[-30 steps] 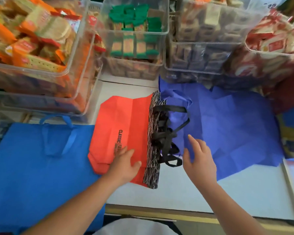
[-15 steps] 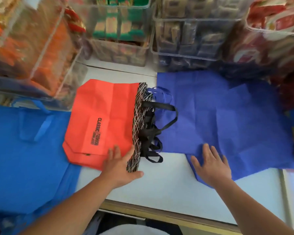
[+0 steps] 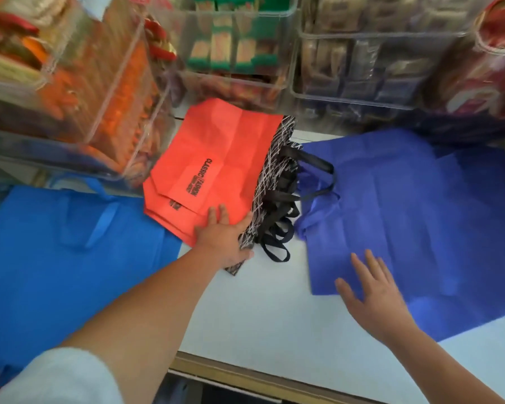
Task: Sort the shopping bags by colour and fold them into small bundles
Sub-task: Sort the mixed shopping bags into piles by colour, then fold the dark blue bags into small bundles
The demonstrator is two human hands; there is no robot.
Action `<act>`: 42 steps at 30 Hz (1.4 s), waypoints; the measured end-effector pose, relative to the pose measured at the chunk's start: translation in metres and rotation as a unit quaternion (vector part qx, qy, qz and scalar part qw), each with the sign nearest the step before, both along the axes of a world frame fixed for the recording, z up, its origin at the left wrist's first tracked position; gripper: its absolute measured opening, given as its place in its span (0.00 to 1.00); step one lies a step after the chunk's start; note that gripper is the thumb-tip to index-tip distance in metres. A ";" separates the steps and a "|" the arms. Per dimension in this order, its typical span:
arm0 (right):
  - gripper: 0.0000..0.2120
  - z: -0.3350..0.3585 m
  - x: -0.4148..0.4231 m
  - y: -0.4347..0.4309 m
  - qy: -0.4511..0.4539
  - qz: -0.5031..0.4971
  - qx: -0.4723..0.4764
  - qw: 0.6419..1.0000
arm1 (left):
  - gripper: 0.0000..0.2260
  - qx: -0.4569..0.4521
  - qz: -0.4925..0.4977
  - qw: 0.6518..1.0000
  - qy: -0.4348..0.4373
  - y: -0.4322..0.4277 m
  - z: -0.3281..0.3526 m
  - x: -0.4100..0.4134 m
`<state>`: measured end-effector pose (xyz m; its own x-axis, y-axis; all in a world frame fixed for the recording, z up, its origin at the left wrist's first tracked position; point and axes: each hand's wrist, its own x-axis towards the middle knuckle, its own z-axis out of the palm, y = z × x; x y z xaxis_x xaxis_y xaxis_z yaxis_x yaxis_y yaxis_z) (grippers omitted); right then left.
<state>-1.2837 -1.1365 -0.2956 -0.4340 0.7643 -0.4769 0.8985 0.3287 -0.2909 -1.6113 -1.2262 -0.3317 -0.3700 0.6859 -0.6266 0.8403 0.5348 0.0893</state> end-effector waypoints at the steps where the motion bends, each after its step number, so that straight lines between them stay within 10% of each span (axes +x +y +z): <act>1: 0.34 -0.001 -0.010 -0.004 0.022 -0.026 -0.031 0.999 | 0.43 0.001 -0.002 1.000 -0.008 0.007 0.000 -0.007; 7: 0.31 0.010 -0.010 -0.016 0.060 -0.134 -0.059 0.987 | 0.41 0.073 0.028 0.996 -0.036 -0.006 0.015 -0.009; 13: 0.32 0.012 0.074 0.015 0.031 -0.270 0.025 0.962 | 0.21 0.390 -0.017 0.918 -0.074 -0.020 0.032 0.080; 16: 0.32 0.007 0.121 0.018 -0.003 -0.276 0.004 0.961 | 0.25 0.234 0.004 0.950 -0.209 -0.016 0.034 0.147; 21: 0.32 -0.012 0.161 0.008 0.012 -0.203 -0.086 0.975 | 0.34 0.078 0.025 0.987 -0.141 0.005 0.004 0.208; 31: 0.38 -0.026 0.144 0.019 0.039 0.010 -0.115 0.993 | 0.33 0.122 0.131 0.976 -0.128 0.018 0.014 0.245; 35: 0.30 -0.010 0.141 0.044 0.171 -0.048 -0.189 0.966 | 0.34 0.061 0.137 0.976 -0.161 0.009 0.021 0.239; 42: 0.12 0.016 0.169 0.092 0.249 -0.176 -0.002 0.953 | 0.31 0.081 0.169 0.965 -0.183 -0.001 0.010 0.244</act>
<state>-1.1144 -1.0449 -0.2800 -0.3247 0.9027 -0.2822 0.7036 0.0312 -0.7100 -1.3677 -1.2271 -0.3219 -0.3647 0.6642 -0.6525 0.5162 0.7275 0.4520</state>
